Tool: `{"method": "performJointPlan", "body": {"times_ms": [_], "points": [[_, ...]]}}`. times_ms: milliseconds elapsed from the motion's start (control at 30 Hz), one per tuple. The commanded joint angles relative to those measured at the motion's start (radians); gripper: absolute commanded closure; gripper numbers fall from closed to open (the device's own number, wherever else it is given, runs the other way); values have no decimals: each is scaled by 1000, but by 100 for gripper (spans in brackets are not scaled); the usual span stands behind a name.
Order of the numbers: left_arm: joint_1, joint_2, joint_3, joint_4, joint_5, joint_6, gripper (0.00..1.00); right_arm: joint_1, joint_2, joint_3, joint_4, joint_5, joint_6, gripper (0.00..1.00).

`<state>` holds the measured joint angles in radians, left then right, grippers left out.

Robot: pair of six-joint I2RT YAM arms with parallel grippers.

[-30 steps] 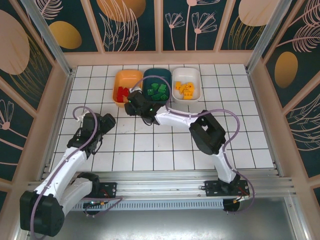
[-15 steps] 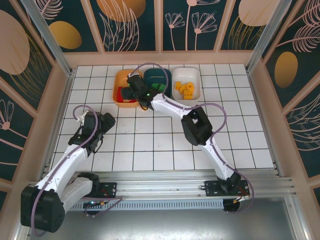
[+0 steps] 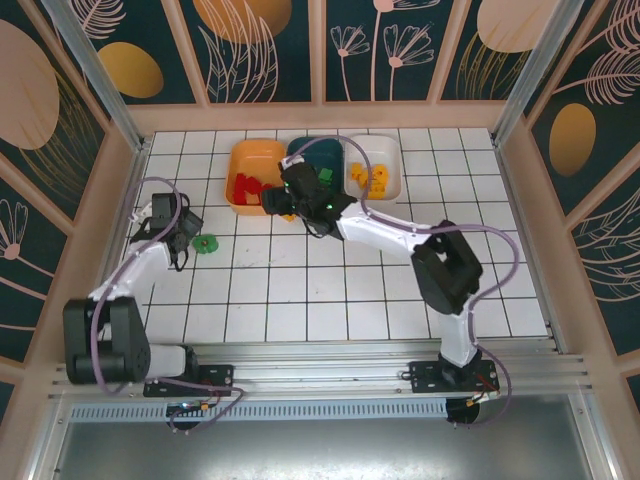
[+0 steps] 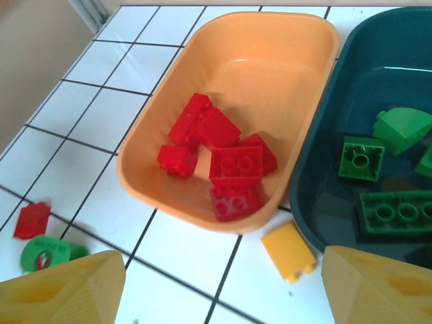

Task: Sort the legos into containers by color

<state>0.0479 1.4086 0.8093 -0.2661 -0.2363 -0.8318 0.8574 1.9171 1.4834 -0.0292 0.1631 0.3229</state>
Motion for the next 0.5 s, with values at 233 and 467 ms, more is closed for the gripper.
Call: {"method": "performJointPlan", "body": {"times_ms": [233, 467], "points": [[26, 329, 237, -101, -132, 164, 31, 5, -216, -317, 146, -22, 76, 23], [26, 430, 279, -100, -103, 219, 34, -9, -254, -375, 157, -21, 73, 23]]}}
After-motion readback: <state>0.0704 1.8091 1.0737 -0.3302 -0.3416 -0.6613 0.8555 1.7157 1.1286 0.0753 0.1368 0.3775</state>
